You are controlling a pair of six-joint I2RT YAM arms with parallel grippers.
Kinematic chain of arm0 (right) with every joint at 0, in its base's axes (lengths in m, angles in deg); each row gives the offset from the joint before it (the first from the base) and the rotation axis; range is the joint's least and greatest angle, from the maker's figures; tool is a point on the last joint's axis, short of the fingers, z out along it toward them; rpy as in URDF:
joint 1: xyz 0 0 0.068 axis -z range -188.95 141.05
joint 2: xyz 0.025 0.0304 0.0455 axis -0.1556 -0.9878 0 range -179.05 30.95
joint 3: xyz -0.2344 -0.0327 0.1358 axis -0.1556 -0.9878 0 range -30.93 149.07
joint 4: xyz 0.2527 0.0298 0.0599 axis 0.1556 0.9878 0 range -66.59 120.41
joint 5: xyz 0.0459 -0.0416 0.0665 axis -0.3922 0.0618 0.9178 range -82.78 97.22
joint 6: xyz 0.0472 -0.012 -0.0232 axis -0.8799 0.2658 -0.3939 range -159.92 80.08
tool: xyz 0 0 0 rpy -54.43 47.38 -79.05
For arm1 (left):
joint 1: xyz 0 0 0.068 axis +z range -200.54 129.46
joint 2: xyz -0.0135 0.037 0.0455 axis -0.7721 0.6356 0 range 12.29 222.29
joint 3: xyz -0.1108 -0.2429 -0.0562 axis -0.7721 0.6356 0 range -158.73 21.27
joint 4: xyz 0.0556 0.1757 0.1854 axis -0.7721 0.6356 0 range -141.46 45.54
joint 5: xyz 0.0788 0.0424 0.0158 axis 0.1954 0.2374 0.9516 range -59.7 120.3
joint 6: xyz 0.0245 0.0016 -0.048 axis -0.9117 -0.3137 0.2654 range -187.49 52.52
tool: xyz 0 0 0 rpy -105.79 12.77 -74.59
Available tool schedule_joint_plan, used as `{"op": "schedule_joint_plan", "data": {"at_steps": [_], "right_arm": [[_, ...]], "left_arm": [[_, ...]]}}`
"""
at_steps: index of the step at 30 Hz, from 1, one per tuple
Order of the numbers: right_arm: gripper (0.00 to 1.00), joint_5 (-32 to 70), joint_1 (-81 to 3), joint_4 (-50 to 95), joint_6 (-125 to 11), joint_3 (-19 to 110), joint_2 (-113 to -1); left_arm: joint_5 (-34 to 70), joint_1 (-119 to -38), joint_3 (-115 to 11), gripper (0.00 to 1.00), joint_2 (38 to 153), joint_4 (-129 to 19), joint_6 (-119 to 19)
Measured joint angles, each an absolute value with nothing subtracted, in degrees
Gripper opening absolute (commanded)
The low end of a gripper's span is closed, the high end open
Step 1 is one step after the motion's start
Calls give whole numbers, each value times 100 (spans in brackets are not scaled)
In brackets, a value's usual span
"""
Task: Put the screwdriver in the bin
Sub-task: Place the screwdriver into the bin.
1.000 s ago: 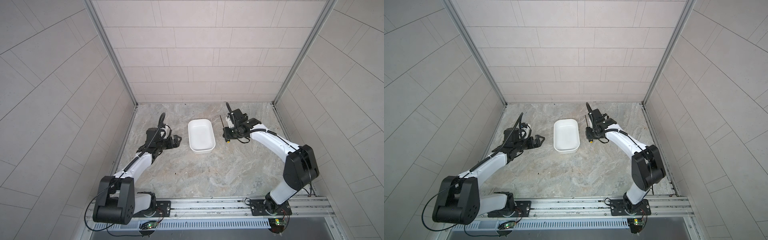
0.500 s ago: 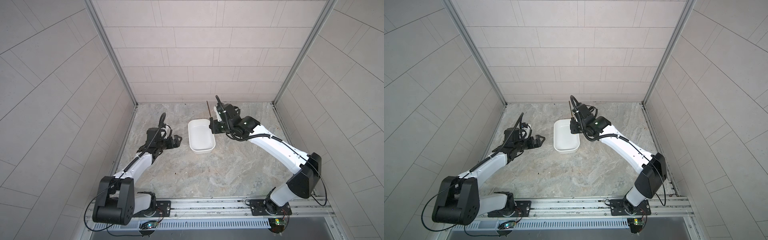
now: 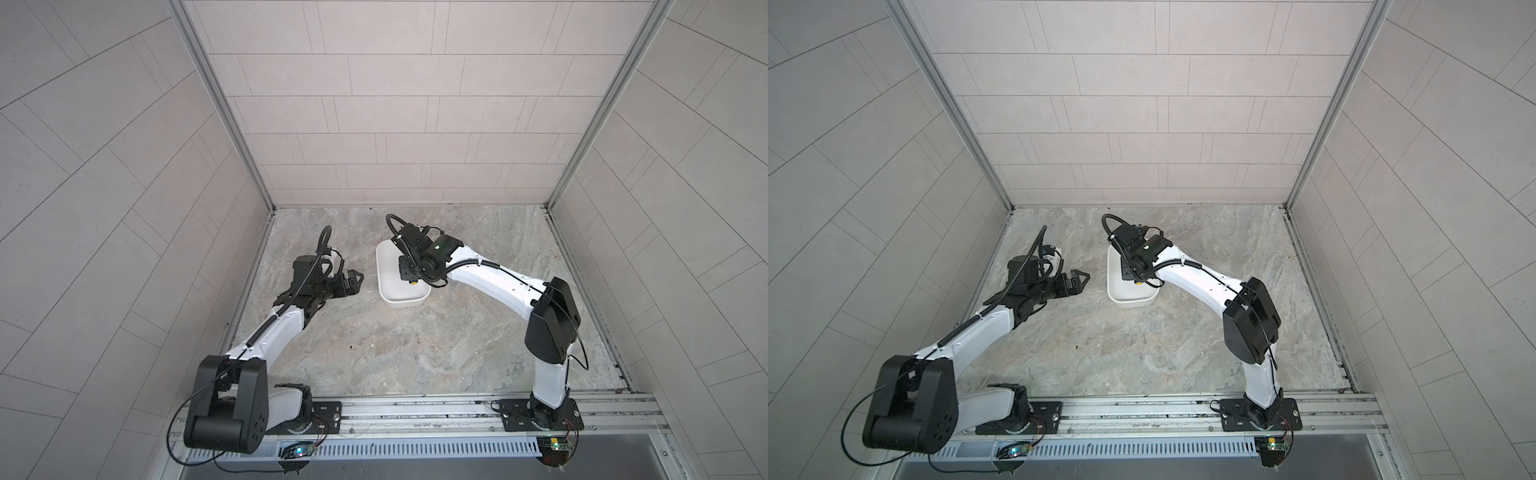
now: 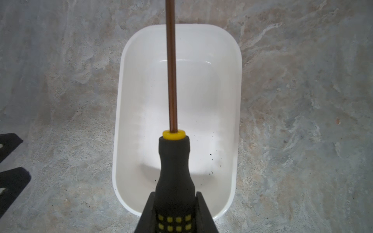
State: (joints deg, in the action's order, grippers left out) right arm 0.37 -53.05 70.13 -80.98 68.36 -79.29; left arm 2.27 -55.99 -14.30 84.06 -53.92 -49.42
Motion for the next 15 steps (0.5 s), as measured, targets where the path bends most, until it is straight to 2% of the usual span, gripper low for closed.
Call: {"op": "schedule_joint_plan", "data": {"at_steps": [15], "right_arm": [[0,235,-5287,7090,-8269,7194,-8921]], "left_arm": [[273,-5599,-1430,100,8406,-5351,-4997]]}}
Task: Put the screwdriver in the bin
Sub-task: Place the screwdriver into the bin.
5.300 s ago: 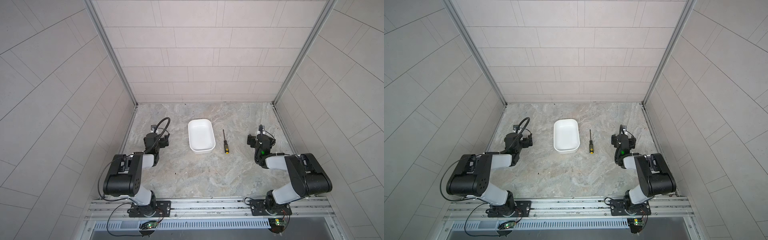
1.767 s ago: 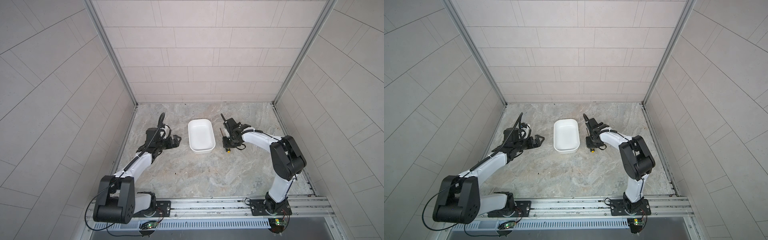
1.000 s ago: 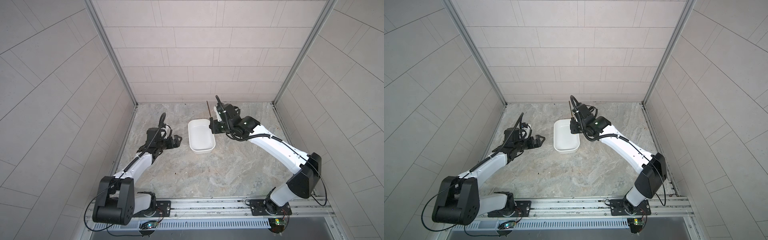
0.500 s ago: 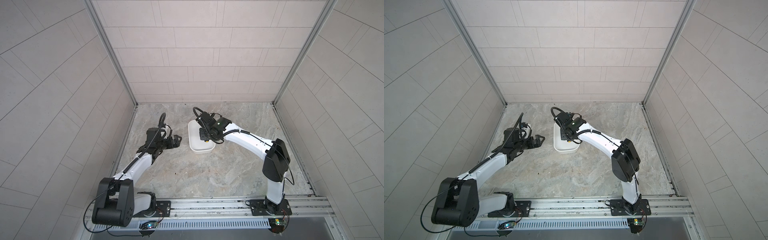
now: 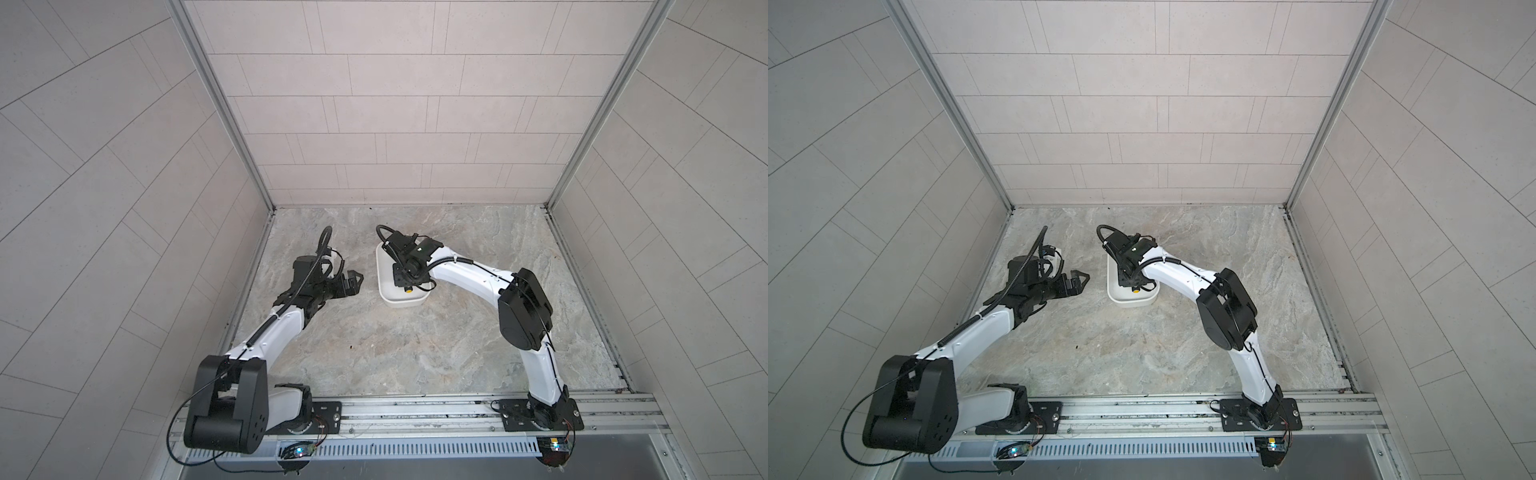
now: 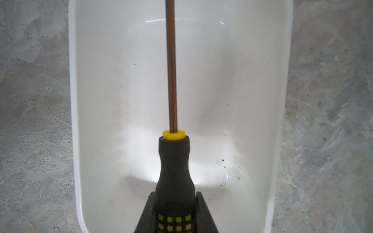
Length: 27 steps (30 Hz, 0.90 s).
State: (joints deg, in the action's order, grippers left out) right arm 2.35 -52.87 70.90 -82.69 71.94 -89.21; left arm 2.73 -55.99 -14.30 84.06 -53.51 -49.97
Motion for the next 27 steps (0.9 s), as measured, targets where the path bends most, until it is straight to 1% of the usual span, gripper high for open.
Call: {"op": "schedule_joint_plan", "data": {"at_steps": [20,21,25,27], "right_arm": [[0,367,-5167,7208,-8325,7751,-9775],[1,375,-5165,7214,-8325,7751,-9784],[16,384,-5150,7251,-8325,7821,-9841],[20,402,-5148,7254,-8325,7859,-9887]], "left_arm": [[356,-5599,-1428,100,8406,-5325,-5088],[360,-5599,-1428,100,8408,-5325,-5099],[367,-5599,-1430,100,8416,-5325,-5104],[371,-5599,-1428,100,8443,-5325,-5106]]}}
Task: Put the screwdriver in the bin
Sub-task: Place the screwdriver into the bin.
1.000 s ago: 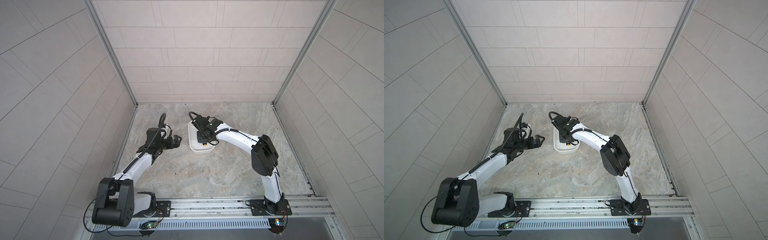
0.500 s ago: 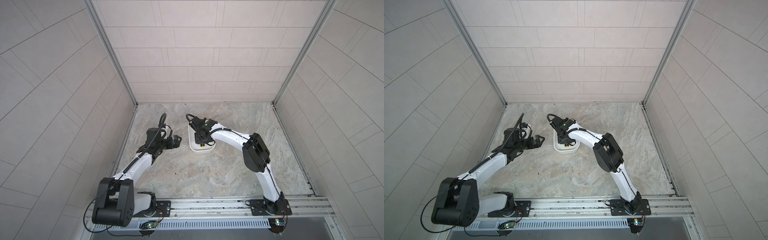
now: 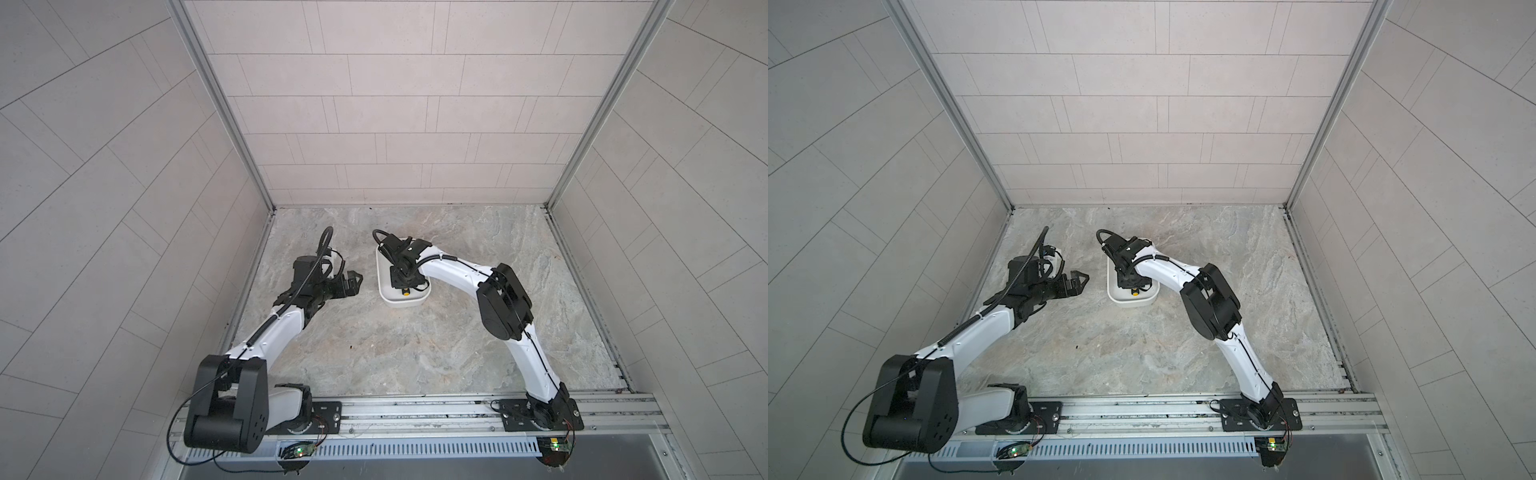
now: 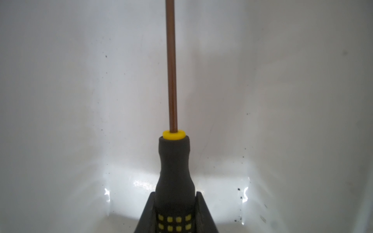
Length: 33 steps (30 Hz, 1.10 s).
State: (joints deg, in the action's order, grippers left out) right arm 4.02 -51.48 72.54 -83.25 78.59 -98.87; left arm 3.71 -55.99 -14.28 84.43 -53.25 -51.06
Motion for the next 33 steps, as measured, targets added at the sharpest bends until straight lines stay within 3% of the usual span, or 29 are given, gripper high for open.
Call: {"op": "schedule_joint_plan", "data": {"at_steps": [6,13,24,29,33], "right_arm": [[27,447,-5148,7289,-8325,7924,-10022],[46,461,-5137,7326,-8308,7988,-10051],[55,336,-5137,7826,-7995,8167,-9963],[54,301,-5106,8154,-7307,8141,-9391],[54,115,-4957,7772,-6332,7334,-8031]], "left_arm": [[382,-5599,-1428,100,8478,-5325,-5147],[391,-5599,-1428,100,8478,-5325,-5176],[489,-5599,-1428,100,8451,-5307,-5189],[795,-5599,-1430,100,8349,-5298,-5189],[1296,-5612,-1428,100,8194,-5320,-5215]]}}
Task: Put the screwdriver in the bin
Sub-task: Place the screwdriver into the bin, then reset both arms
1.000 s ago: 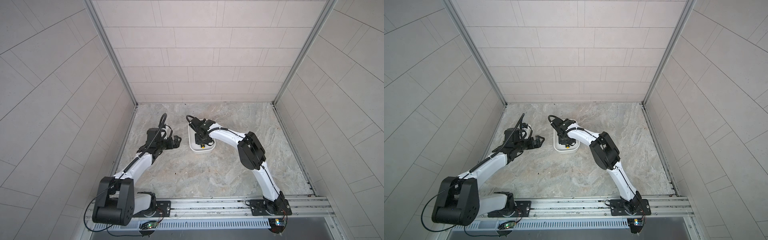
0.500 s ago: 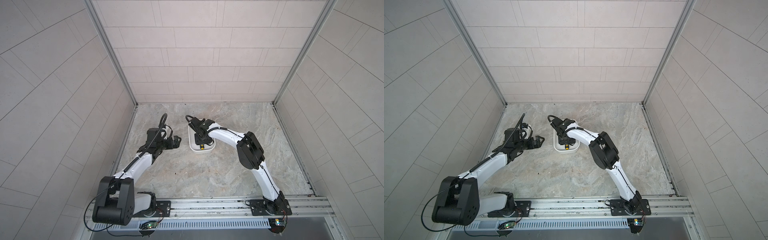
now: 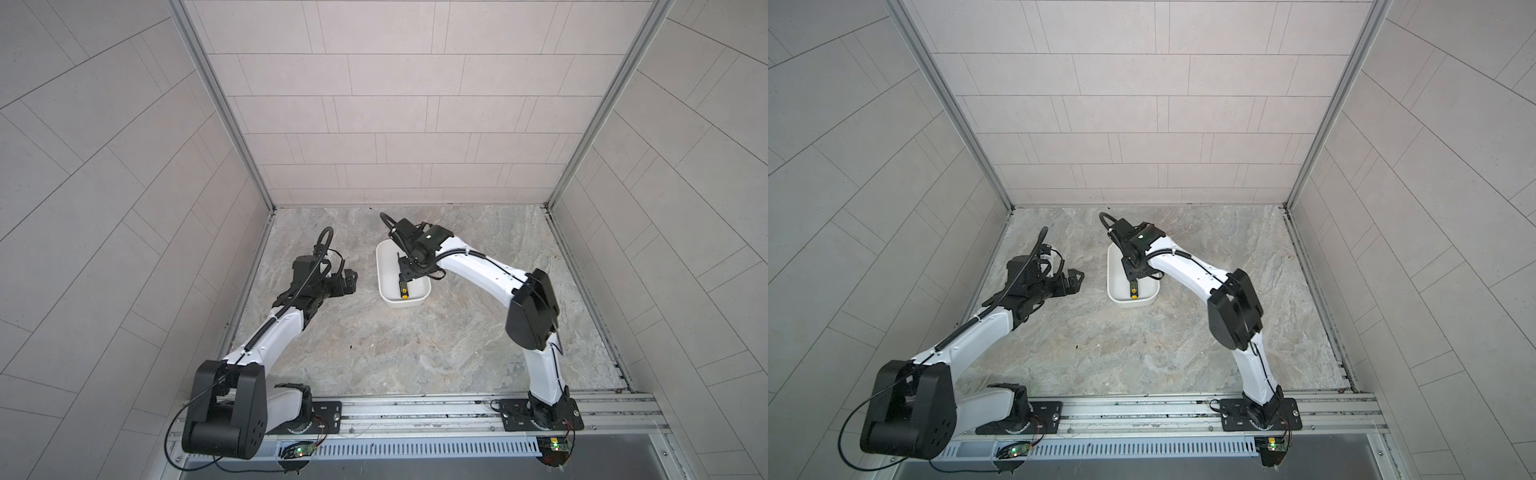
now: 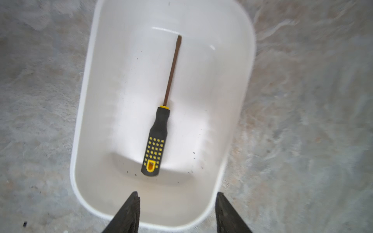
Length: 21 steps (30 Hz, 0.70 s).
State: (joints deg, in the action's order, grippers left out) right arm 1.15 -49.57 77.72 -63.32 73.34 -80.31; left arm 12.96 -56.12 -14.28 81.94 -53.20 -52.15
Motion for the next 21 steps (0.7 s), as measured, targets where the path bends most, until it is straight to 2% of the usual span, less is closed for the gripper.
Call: {"op": "schedule_joint_plan", "data": {"at_steps": [3,7,9,14,21], "right_arm": [[54,78,-4520,6952,-5707,6114,-6648],[54,117,-3358,5378,-5239,4121,-5043],[54,166,-2778,4740,-5154,3260,-4591],[53,144,-1991,3599,-4826,1656,-4088],[53,-245,-1657,1781,-4280,-51,-3776]], "left_arm": [[1676,-5619,-1415,100,8047,-5449,-5303],[2157,-5619,-1253,100,7914,-5878,-5508],[2356,-5619,-1166,100,7916,-6020,-5622],[2795,-5619,-1093,100,8054,-6352,-5954],[3180,-5619,-947,100,8403,-7049,-6455]]}}
